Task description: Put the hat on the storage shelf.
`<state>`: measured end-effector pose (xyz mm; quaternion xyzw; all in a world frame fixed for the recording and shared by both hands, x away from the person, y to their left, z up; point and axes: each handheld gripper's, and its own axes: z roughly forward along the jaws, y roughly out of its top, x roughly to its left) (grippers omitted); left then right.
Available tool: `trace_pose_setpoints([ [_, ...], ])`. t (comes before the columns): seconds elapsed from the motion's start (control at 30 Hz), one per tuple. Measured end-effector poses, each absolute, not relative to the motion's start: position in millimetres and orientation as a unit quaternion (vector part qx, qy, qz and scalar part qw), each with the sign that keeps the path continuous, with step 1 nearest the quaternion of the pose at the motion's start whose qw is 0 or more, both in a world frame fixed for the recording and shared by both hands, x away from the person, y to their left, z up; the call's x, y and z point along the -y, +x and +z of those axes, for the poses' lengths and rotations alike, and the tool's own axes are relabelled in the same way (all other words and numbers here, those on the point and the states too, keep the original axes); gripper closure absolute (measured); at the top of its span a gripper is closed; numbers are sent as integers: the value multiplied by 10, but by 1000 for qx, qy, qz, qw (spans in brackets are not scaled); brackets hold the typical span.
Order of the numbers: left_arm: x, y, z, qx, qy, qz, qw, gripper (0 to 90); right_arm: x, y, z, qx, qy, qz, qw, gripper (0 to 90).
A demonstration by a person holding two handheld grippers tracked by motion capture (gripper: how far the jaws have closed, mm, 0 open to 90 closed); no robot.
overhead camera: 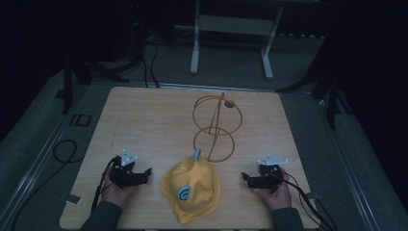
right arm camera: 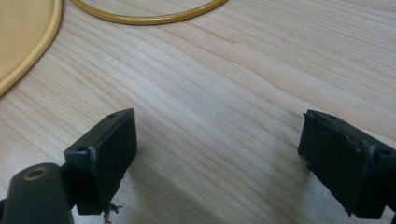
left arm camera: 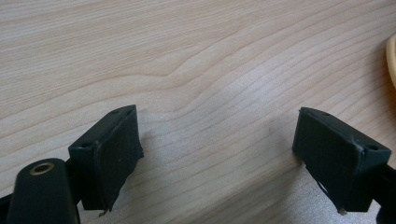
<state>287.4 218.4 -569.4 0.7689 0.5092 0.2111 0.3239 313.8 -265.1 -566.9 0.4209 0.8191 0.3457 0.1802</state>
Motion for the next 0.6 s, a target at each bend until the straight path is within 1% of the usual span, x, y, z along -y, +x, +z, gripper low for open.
trace_pose_setpoints([
  [0.07,-2182,2879,-5660,-517,768,208,314,219,2651,3138,-5668,-819,421,345,180,114],
  [0.17,-2179,2887,-5654,-519,768,208,313,244,2652,3138,-5668,-819,421,345,180,114],
  [0.2,-2176,2889,-5641,-520,768,205,311,263,2652,3138,-5668,-819,421,345,180,114],
  [0.23,-2176,2889,-5641,-520,768,205,311,305,2652,3138,-5668,-819,421,345,180,114],
  [0.27,-2176,2889,-5641,-520,768,205,311,305,2652,3138,-5668,-819,421,345,180,114],
  [0.3,-2158,2882,-5606,-529,766,202,304,381,2652,3138,-5668,-819,421,345,180,114],
  [0.4,-2150,2886,-5580,-530,770,196,295,454,2652,3137,-5668,-819,421,345,180,114],
  [0.43,-2146,2893,-5562,-532,772,192,289,494,2652,3137,-5668,-819,421,345,180,114],
  [0.47,-2146,2895,-5555,-534,772,191,286,494,2652,3137,-5668,-819,421,345,180,114],
  [0.5,-2147,2901,-5520,-533,780,179,275,543,2652,3137,-5668,-819,421,345,180,114],
  [0.6,-2147,2886,-5432,-527,784,151,291,600,2652,3137,-5668,-819,421,345,180,115],
])
